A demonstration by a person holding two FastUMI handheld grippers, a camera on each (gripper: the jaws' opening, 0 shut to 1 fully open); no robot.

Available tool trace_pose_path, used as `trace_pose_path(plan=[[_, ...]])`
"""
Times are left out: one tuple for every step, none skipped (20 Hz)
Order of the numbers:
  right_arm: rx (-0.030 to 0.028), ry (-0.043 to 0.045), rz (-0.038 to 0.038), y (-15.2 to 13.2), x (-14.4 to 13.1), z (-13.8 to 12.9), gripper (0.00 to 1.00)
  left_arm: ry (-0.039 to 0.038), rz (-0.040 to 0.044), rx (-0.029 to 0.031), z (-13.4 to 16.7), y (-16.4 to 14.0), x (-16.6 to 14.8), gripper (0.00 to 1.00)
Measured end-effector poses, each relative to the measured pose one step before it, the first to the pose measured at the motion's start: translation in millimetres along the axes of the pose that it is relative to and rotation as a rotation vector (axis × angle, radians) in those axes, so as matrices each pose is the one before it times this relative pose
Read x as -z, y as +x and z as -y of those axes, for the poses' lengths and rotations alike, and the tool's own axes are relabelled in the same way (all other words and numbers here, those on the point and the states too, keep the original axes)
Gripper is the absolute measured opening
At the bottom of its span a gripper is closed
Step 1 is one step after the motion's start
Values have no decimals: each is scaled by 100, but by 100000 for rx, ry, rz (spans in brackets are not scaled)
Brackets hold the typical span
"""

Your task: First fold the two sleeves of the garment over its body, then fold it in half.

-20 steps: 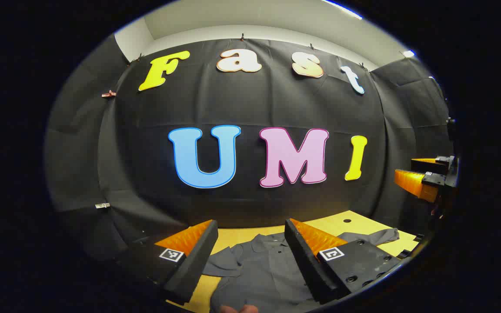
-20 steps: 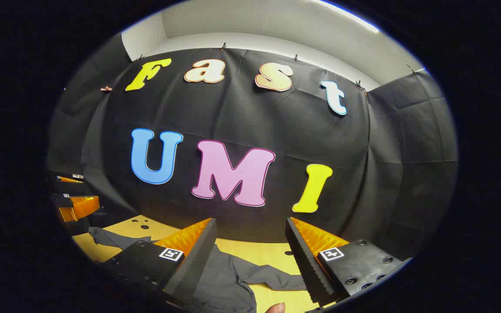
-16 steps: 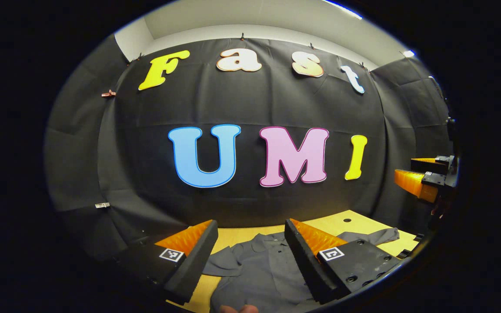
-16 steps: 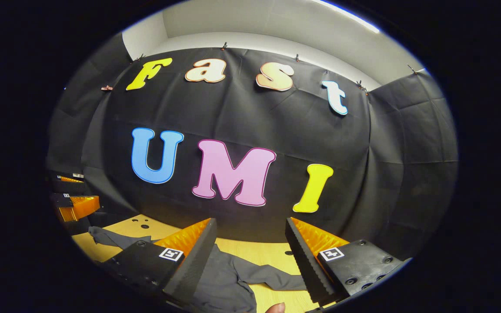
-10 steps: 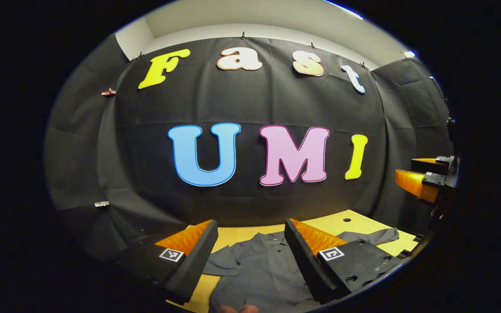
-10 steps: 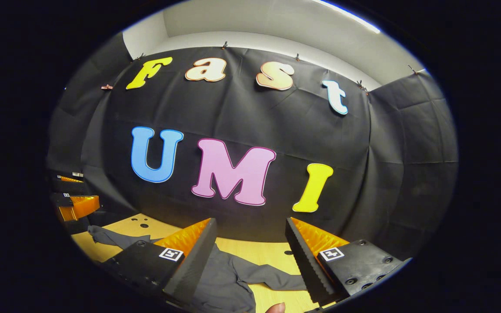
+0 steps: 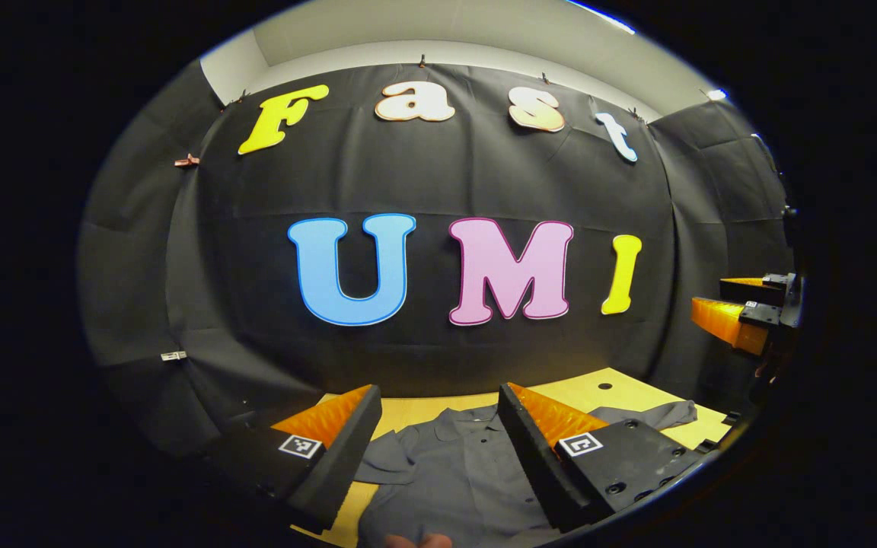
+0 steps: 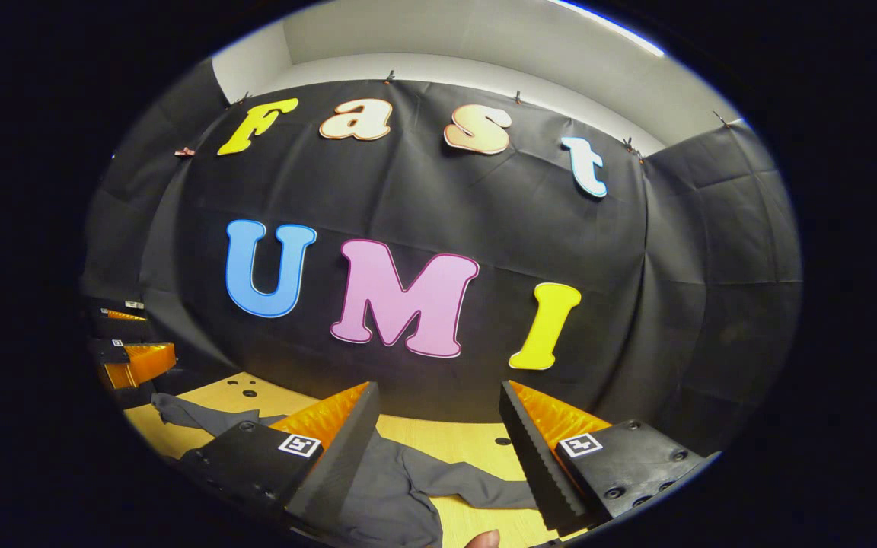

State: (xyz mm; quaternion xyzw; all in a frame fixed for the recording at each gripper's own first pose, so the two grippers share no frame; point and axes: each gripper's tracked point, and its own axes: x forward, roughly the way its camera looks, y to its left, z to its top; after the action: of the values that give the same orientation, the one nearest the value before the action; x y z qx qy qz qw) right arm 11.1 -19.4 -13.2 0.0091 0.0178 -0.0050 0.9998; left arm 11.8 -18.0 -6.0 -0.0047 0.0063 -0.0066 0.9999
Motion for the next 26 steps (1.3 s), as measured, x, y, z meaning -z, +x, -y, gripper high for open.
trace_pose_path(plan=[[887, 1171, -1556, 177, 509, 775, 97, -42, -189, 395, 425, 129, 192, 97], [364, 1112, -2079, 261, 724, 892, 97, 25, -305, 489, 469, 130, 82, 97], [1146, 838, -2079, 324, 711, 1137, 97, -121, -531, 874, 574, 60, 326, 97], [1670, 621, -2152, 408, 730, 1565, 98, -309, -329, 706, 547, 144, 60, 97], [2040, 421, -2890, 551, 1002, 1723, 98, -291, -171, 295, 491, 83, 132, 97], [1949, 566, -3387, 654, 1244, 1670, 97, -145, -440, 419, 594, 169, 87, 97], [1574, 809, -3492, 712, 1333, 1700, 97, 40, -533, 378, 635, 253, 306, 97], [2250, 796, -4378, 849, 1488, 1874, 97, 390, -696, 117, 678, 264, 86, 97], [2048, 774, -3292, 823, 1259, 1639, 97, 563, -803, 132, 503, 283, 374, 97], [2101, 171, -3203, 917, 1373, 1649, 98, 819, -924, -71, 571, 304, 252, 97], [1793, -332, -2658, 1047, 1255, 1566, 98, 530, -903, -239, 529, 247, 386, 97], [1078, -565, -2193, 1089, 1400, 1249, 98, 156, -931, -319, 587, 237, 219, 97], [624, -612, -2306, 1434, 1430, 1277, 97, 76, -1342, -420, 606, 265, 503, 97], [250, -676, -2446, 1236, 1299, 1071, 97, 79, -1518, -833, 508, 281, 320, 97], [105, -572, -3093, 1316, 1453, 961, 98, 75, -1479, -734, 515, 240, 355, 99], [-343, -70, -2483, 1336, 1296, 848, 98, 205, -1280, -798, 639, 200, 157, 98], [-442, 22, -2012, 1294, 1138, 614, 98, 376, -895, -859, 616, 109, 242, 98], [-554, -266, -2185, 1452, 1361, 549, 98, 681, -889, -1125, 556, 108, 89, 98], [-312, -366, -3012, 1396, 1418, 734, 98, 715, -1055, -1277, 564, 106, 324, 97], [-702, 366, -2476, 1675, 1380, 510, 98, 393, -1132, -1247, 518, -5, 149, 97], [-605, 1143, -2402, 1582, 1262, 429, 98, -340, -1119, -1100, 522, -100, 257, 97], [-381, 2088, -2093, 1380, 1195, 657, 98, -981, -1161, -778, 440, -155, 191, 97], [-88, 3164, -1817, 1311, 964, 628, 98, -1110, -1300, -1373, 209, -241, 392, 97], [701, 2876, -1856, 1294, 1015, 747, 98, -1164, -1399, -1887, -83, -231, 279, 97], [819, 1835, -1500, 1208, 778, 706, 98, -1089, -1773, -1799, -54, -159, 549, 97], [1144, 655, -1441, 1127, 1071, 750, 98, -877, -1792, -1884, -143, -179, 397, 97]])
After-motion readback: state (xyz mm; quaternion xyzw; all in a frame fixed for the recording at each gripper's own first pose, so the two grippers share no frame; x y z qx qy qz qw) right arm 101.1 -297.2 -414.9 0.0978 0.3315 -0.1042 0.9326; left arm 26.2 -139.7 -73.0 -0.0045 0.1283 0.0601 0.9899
